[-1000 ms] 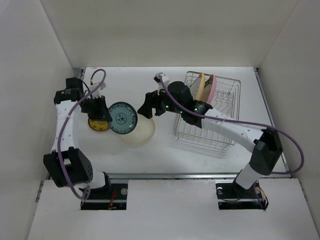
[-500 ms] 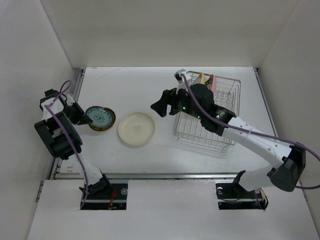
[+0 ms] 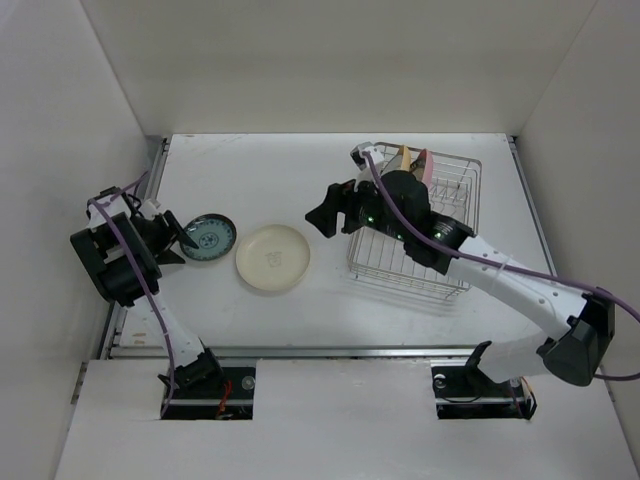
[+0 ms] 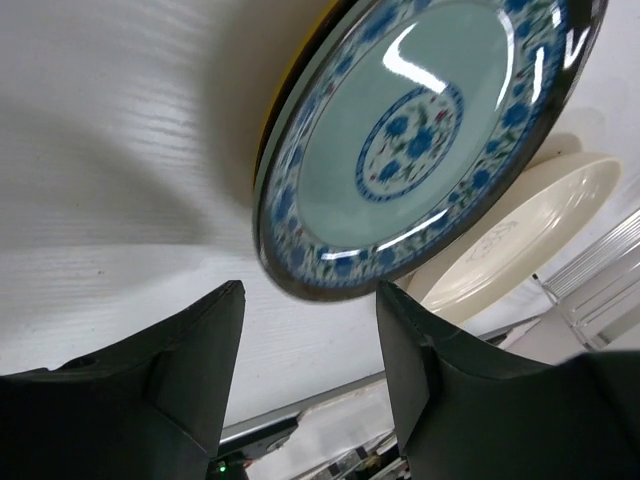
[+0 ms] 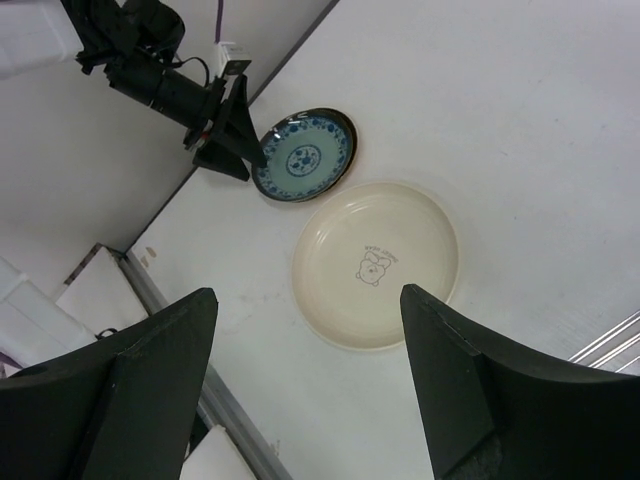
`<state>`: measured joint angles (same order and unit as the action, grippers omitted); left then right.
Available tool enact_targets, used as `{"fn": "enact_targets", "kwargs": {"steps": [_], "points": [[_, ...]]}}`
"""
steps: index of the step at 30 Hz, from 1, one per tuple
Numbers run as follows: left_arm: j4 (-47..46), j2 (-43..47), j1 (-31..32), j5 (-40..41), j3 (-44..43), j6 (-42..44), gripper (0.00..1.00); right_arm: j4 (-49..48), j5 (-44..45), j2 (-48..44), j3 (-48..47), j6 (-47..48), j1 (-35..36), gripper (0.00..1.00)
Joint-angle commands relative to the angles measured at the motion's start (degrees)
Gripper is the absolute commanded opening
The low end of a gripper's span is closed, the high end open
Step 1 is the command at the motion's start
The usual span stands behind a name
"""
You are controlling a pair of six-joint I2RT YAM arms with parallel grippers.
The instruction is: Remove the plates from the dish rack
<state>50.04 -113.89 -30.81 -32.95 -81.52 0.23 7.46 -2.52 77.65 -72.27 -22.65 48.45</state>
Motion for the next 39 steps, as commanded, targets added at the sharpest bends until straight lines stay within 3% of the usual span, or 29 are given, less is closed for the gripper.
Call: {"fn": "enact_targets", "kwargs": {"steps": [1, 7, 9, 10, 11, 12, 15, 21, 26, 33, 39], "points": [[4.9, 0.6, 0.6, 1.3, -2.8, 3.5, 0.52, -1.0, 0.8, -2.6, -0.4, 0.9, 0.2, 0.8], [6.2, 2.7, 1.9, 3.8, -3.0, 4.6, 0.52, 0.7, 2.4, -3.6, -0.4, 1.4, 0.2, 0.8], [5.4, 4.7, 2.5, 6.0, -2.5, 4.6, 0.53, 3.4, 6.8, -4.2, -1.3, -0.5, 0.2, 0.81], [4.6, 5.6, 2.5, 8.0, -2.5, 4.6, 0.53, 5.7, 10.3, -4.2, -2.1, -2.6, 0.2, 0.84], [4.6, 6.5, 2.5, 9.1, -2.5, 4.0, 0.53, 8.9, 19.3, -4.2, -3.2, -5.2, -0.9, 0.86], [3.0, 8.9, 2.5, 10.1, -1.1, 4.0, 0.53, 15.7, 22.9, -4.2, -6.4, -9.0, -1.6, 0.87], [0.5, 15.5, 2.5, 11.3, 2.2, 3.4, 0.53, 23.6, 32.4, -4.2, -11.1, -11.1, -6.1, 0.9], [-1.3, 25.6, 3.2, 12.3, 5.0, 6.0, 0.55, 28.6, 34.3, -4.2, -14.6, -9.3, -17.9, 0.95], [0.6, 30.3, 3.2, 13.3, 6.2, 9.2, 0.55, 34.0, 35.6, 5.4, -22.7, -7.4, -23.8, 0.95], [3.0, 33.7, 3.2, 12.2, 8.0, 11.0, 0.56, 32.2, 34.4, 15.4, -23.2, -8.1, -28.1, 0.72], [4.7, 36.1, 3.2, 11.7, 9.6, 13.2, 0.56, 28.4, 37.4, 17.9, -19.8, -11.2, -29.2, 0.71]]}}
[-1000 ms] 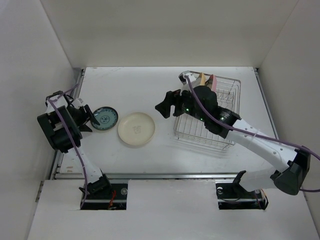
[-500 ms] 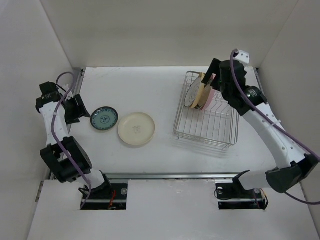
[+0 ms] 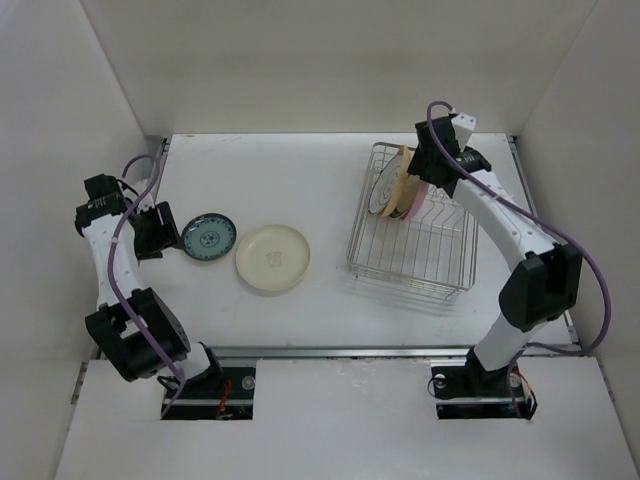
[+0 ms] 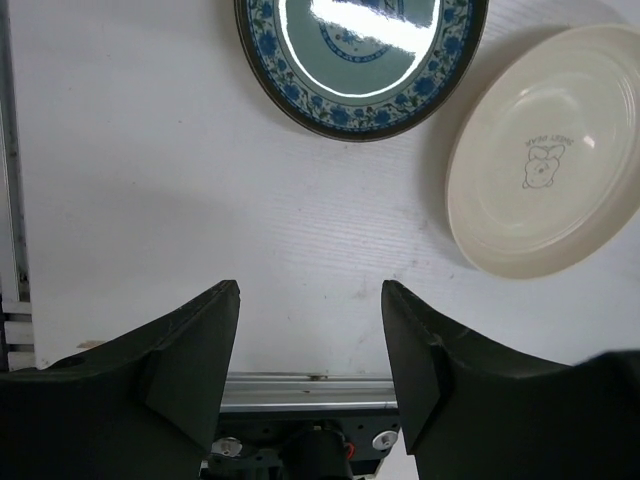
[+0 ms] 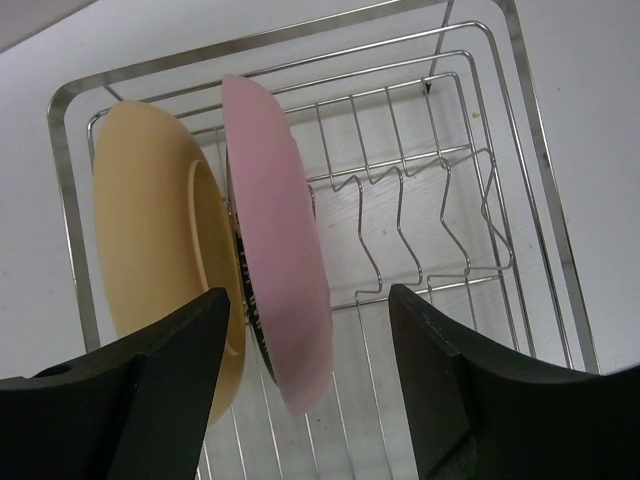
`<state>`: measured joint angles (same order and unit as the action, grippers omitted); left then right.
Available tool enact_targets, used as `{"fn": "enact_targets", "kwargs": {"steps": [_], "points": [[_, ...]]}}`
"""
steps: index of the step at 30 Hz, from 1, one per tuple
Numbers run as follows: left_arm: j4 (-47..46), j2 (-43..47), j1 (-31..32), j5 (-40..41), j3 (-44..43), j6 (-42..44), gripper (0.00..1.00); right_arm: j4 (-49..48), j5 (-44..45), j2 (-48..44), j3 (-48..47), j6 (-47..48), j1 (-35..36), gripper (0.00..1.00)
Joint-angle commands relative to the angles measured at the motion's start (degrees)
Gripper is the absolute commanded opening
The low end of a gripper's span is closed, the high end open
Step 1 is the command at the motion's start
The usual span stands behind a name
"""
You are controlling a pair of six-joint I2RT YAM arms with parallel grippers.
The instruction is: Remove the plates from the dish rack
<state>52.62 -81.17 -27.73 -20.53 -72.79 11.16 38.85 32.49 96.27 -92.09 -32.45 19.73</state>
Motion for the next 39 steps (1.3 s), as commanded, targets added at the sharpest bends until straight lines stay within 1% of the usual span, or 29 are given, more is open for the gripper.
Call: {"fn": "enact_targets", "kwargs": {"steps": [1, 3, 5, 6, 8, 9, 12, 13, 15, 16, 19, 24, 27, 28, 31, 34, 35, 37, 38, 39], "points": [[2.7, 4.0, 0.1, -0.7, 1.4, 2.3, 0.56, -3.0, 1.9, -0.1, 0.0, -1.4, -1.1, 0.71], [2.7, 4.0, 0.1, -0.7, 1.4, 2.8, 0.56, -3.5, 1.9, 2.4, -0.5, -1.4, -1.1, 0.69], [2.7, 4.0, 0.1, -0.7, 2.0, 2.8, 0.56, -3.5, 0.6, 5.7, -2.6, -1.4, -1.6, 0.66], [2.7, 4.0, 0.1, -1.4, 2.0, 2.8, 0.56, -2.8, 0.6, 6.6, -3.3, -0.9, -2.1, 0.58], [3.2, 4.0, 0.1, -1.4, 2.6, 2.8, 0.56, -1.9, 0.6, 8.1, -4.4, -0.9, -2.1, 0.46], [3.2, 4.0, 0.1, -1.4, 2.6, 3.4, 0.56, -1.2, 0.6, 8.7, -4.4, -0.9, -2.1, 0.33], [3.9, 4.0, 0.1, -1.4, 2.6, 3.4, 0.56, -1.2, 2.4, 7.0, -3.7, -0.9, -2.1, 0.16], [3.9, 4.6, 0.1, -2.0, 2.6, 3.4, 0.56, -0.6, 3.1, 6.4, -3.7, -0.9, -2.1, 0.07], [3.9, 4.6, 0.1, -2.5, 2.6, 3.4, 0.56, 0.3, 5.5, 4.7, -3.7, -0.9, -2.1, 0.01], [4.4, 5.1, 0.1, -2.5, 2.6, 3.4, 0.56, 0.9, 6.4, 2.6, -3.7, -0.9, -2.1, 0.0], [4.9, 5.1, 0.1, -3.1, 2.0, 3.4, 0.57, 0.9, 10.7, -2.0, -3.7, 0.6, -1.4, 0.0], [6.0, 5.7, 0.1, -3.6, 1.0, 4.0, 0.57, 4.7, 17.4, -4.4, -8.1, 3.6, -0.8, 0.0], [6.0, 6.2, 0.1, -3.6, 1.0, 4.5, 0.57, 5.3, 17.4, -5.0, -8.7, 5.9, -0.8, 0.02], [6.0, 6.2, 0.1, -3.6, 1.0, 4.5, 0.57, 5.3, 15.6, -5.0, -8.7, 5.9, -0.8, 0.02], [6.5, 6.7, 0.1, -4.2, 1.5, 5.0, 0.58, 5.3, 13.7, -3.9, -8.7, 5.9, -0.8, 0.0], [7.6, 7.3, 0.1, -4.2, 1.5, 5.5, 0.58, 6.4, 14.3, -5.6, -8.1, 4.1, -0.8, 0.0], [7.6, 7.9, 0.1, -5.1, 1.5, 6.2, 0.58, 6.4, 16.1, -6.5, -8.6, 4.1, -0.8, 0.0], [8.9, 7.9, 0.1, -6.9, 0.9, 7.1, 0.61, 6.9, 19.3, -10.3, -9.2, 4.1, -0.3, 0.0], [9.4, 7.9, 0.1, -9.1, 0.9, 7.6, 0.64, 6.9, 21.0, -11.7, -9.2, 4.1, 0.2, 0.0], [10.1, 8.4, 0.6, -10.1, 0.4, 9.0, 0.65, 6.9, 23.9, -12.9, -9.9, 4.1, 0.8, 0.0]]}}
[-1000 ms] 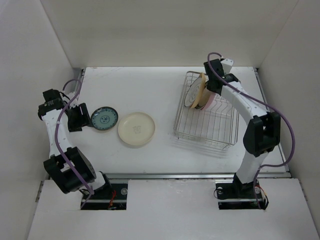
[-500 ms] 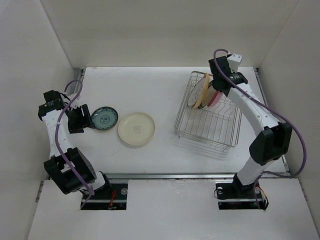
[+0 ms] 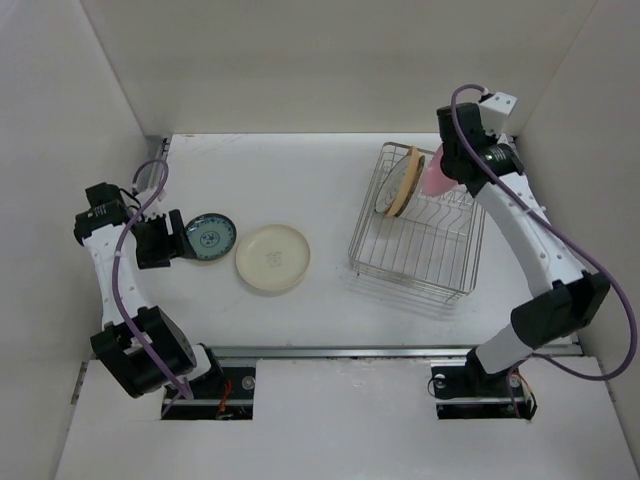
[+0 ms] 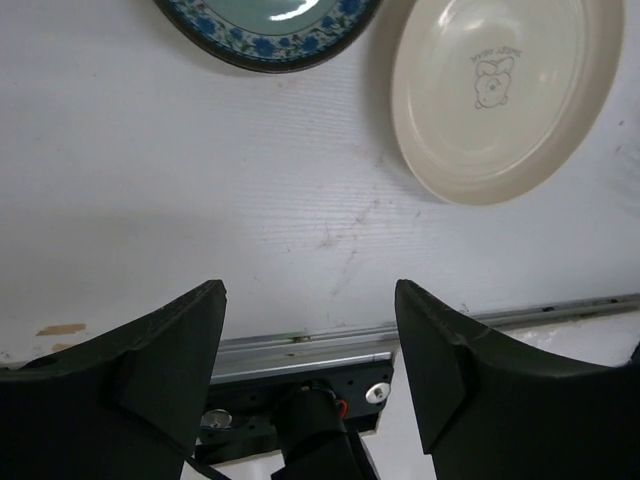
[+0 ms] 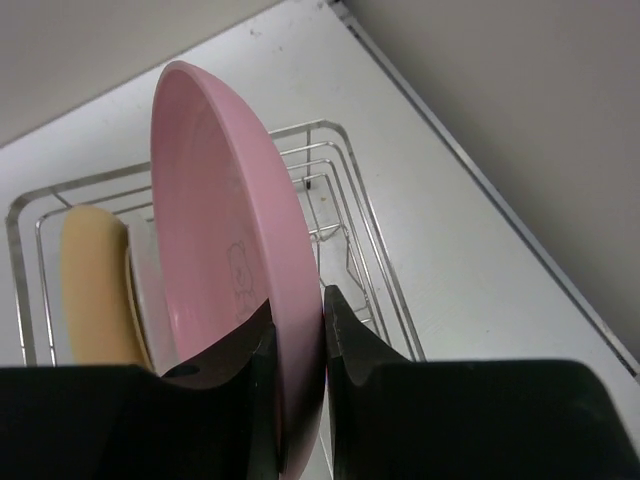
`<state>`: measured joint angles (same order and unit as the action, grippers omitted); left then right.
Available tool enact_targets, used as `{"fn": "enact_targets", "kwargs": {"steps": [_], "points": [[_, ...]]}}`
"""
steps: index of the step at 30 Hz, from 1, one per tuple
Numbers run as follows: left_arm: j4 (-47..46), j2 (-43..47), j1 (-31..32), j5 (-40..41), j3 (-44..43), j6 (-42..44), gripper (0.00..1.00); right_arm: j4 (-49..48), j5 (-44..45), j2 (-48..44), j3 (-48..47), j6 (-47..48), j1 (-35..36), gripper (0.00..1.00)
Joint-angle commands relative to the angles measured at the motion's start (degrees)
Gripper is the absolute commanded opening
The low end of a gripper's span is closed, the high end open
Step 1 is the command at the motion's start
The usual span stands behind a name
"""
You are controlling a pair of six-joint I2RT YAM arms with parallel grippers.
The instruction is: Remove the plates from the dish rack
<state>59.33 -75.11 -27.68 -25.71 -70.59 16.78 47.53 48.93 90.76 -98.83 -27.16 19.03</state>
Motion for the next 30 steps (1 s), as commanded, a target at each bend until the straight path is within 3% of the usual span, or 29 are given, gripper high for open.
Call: {"fn": "enact_targets", "kwargs": {"steps": [1, 4, 6, 9, 10, 13, 19, 30], "points": [[4.8, 2.3, 1.4, -5.9, -2.7, 4.1, 0.65, -1.7, 8.5, -9.8, -3.9, -0.4, 1.5, 0.0], [7.6, 3.0, 5.1, -8.7, -4.2, 7.4, 0.69, -3.1, 8.3, -14.8, -3.9, 0.3, 4.7, 0.0], [8.5, 3.7, 7.6, -10.6, -4.2, 8.7, 0.72, -9.9, 3.8, -17.9, -0.5, 4.0, 8.1, 0.0], [8.5, 5.3, 13.2, -12.3, -4.7, 9.8, 0.78, -21.7, -11.2, -22.4, 8.2, 9.6, 11.5, 0.0], [8.5, 5.9, 14.6, -13.4, -4.7, 9.8, 0.78, -23.5, -20.4, -22.4, 9.8, 10.4, 13.3, 0.0], [8.5, 5.9, 18.5, -16.0, -6.2, 8.9, 0.79, -25.3, -34.3, -17.3, 11.5, 12.8, 17.4, 0.0], [9.0, 5.3, 20.5, -15.5, -8.3, 7.7, 0.8, -27.1, -39.0, -7.2, 9.1, 15.9, 27.0, 0.0], [6.7, 1.6, 22.2, -11.8, -7.7, 7.1, 0.81, -37.5, -56.6, -2.7, 14.7, 13.5, 28.7, 0.0]]}}
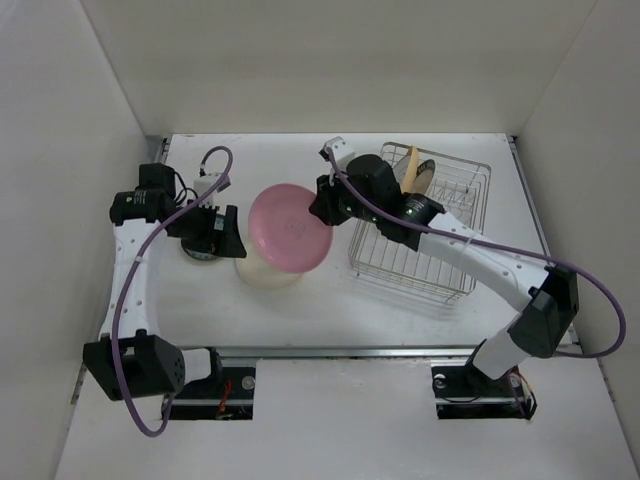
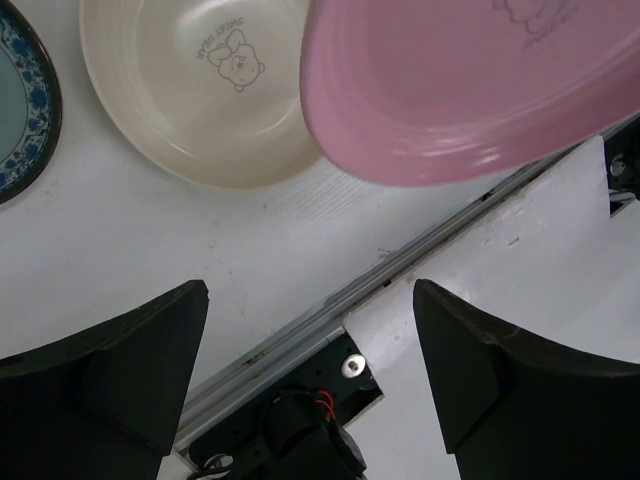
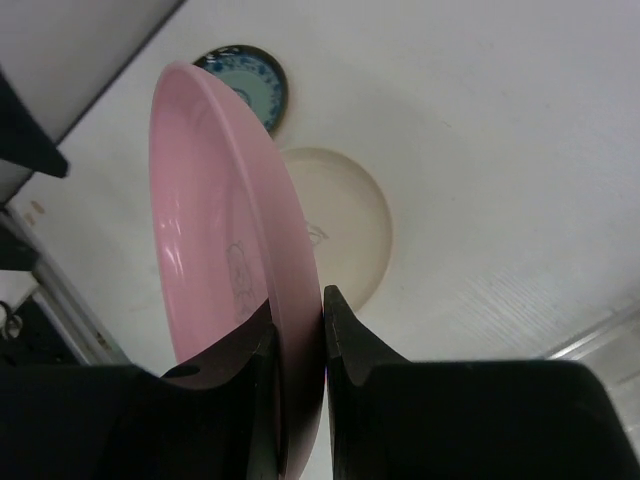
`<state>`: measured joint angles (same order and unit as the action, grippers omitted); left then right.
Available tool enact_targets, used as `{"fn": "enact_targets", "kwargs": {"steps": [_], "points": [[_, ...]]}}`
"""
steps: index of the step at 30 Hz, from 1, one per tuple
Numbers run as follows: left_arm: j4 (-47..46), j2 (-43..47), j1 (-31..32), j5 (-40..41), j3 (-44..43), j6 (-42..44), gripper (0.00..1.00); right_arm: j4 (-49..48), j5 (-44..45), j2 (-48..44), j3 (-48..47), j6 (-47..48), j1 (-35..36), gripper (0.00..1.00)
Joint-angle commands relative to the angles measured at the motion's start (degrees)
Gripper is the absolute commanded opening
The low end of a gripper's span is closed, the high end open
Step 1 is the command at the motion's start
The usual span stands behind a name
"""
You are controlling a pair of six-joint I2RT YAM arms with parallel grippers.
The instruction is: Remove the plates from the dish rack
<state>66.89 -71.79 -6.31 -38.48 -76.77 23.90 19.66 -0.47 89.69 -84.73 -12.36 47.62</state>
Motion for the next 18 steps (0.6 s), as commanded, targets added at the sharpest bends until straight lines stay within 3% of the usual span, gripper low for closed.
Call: {"fn": "enact_targets", "kwargs": {"steps": [1, 6, 9, 10, 15, 16, 18], "points": [[-0.9, -2.4, 1.6, 1.6, -1.5, 0.0, 0.81, -10.8, -9.3, -0.9, 1.4, -1.4, 0.1, 0.0], [-2.4, -6.3, 3.9, 2.9, -1.0, 0.0, 0.82, -14.7, -15.9, 3.2, 3.3, -2.6, 0.1, 0.0], [-3.4, -7.9, 3.9, 2.4, -1.0, 0.5, 0.74, -15.3, -19.1, 6.3, 2.1, -3.1, 0.1, 0.0], [-3.4, -8.6, 4.5, 2.4, -1.8, 0.5, 0.69, -16.0, -19.8, 6.8, 1.6, -3.9, 0.1, 0.0], [-2.1, -13.0, 4.5, 1.9, -3.7, 0.5, 0.21, -17.9, -21.9, 8.5, 1.6, -5.1, 0.6, 0.0], [-2.1, -14.2, 4.5, 2.9, -3.7, -0.6, 0.03, -17.9, -21.3, 9.0, 1.6, -5.7, 0.6, 0.0], [-3.1, -14.8, 4.5, 5.7, -3.7, -1.8, 0.0, -17.4, -20.5, 9.5, 1.1, -5.7, 0.6, 0.0]]}}
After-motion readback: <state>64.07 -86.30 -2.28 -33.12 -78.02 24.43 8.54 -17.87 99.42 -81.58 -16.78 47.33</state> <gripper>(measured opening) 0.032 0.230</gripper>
